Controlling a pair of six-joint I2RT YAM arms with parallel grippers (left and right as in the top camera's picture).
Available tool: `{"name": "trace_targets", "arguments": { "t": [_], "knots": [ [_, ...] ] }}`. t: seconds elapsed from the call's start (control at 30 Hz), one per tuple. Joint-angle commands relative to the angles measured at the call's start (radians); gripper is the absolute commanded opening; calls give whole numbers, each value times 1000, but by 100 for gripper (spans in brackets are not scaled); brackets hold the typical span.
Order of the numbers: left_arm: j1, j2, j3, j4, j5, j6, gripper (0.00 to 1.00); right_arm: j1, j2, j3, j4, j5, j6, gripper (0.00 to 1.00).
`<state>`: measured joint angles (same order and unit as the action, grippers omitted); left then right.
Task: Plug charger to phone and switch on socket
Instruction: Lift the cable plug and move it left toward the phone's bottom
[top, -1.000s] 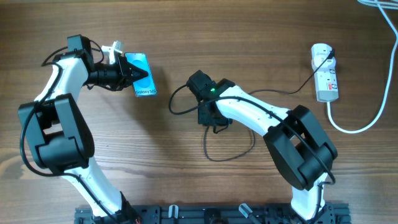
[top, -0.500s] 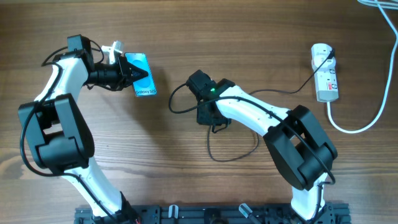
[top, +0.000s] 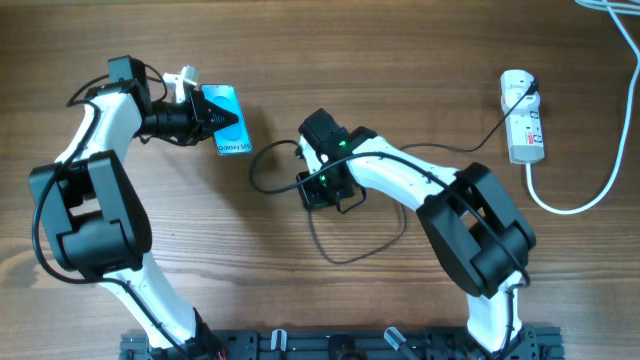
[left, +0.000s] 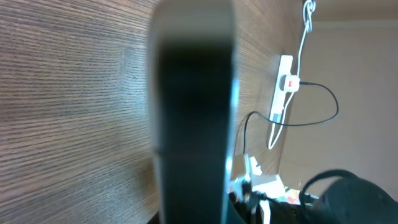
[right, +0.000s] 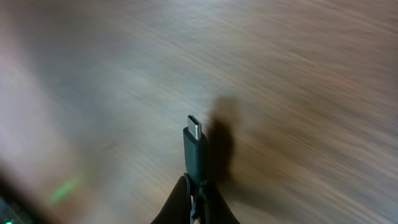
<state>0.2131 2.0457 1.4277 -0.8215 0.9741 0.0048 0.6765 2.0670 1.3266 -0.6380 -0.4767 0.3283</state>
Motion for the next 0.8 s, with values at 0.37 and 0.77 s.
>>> {"name": "trace_targets", "arguments": {
  "t": [0.37,0.77],
  "knots": [
    [-1,-2,-3,-174,441,428,4,-84,18,-13,-47,-955,-562,5],
    [-6,-2,-3,-428,602,621,4,-111,-92,-13,-47,-951,-475,5]
  ]
}}
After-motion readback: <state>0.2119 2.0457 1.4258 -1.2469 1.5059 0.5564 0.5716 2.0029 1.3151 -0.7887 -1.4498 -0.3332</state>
